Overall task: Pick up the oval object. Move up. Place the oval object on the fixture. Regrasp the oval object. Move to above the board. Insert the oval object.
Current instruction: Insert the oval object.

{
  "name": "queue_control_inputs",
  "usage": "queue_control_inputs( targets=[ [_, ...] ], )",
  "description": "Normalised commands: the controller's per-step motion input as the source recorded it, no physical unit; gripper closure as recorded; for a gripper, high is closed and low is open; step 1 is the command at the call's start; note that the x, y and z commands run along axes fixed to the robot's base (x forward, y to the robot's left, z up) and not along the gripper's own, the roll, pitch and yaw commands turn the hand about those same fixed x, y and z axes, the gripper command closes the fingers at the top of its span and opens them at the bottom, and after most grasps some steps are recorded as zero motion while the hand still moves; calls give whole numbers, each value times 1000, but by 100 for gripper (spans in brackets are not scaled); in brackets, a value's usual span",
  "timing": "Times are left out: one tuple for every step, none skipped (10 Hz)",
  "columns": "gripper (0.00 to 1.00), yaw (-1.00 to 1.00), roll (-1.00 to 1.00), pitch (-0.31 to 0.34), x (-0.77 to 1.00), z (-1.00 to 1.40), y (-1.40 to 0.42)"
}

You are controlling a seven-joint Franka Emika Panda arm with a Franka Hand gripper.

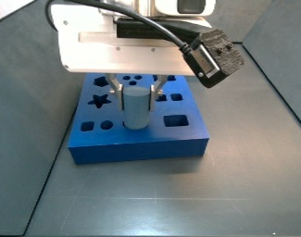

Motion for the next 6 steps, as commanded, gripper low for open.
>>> queue_control_inputs(
  targets=[
    [100,0,203,-196,137,-620,0],
    [100,74,319,-176,51,-500,0],
    [100,154,333,-184,0,-471,0],
    [100,214,359,-194,0,-423,0],
    [100,211,306,-189,0,-526,-106],
    [100,0,0,27,0,0,0]
  ],
)
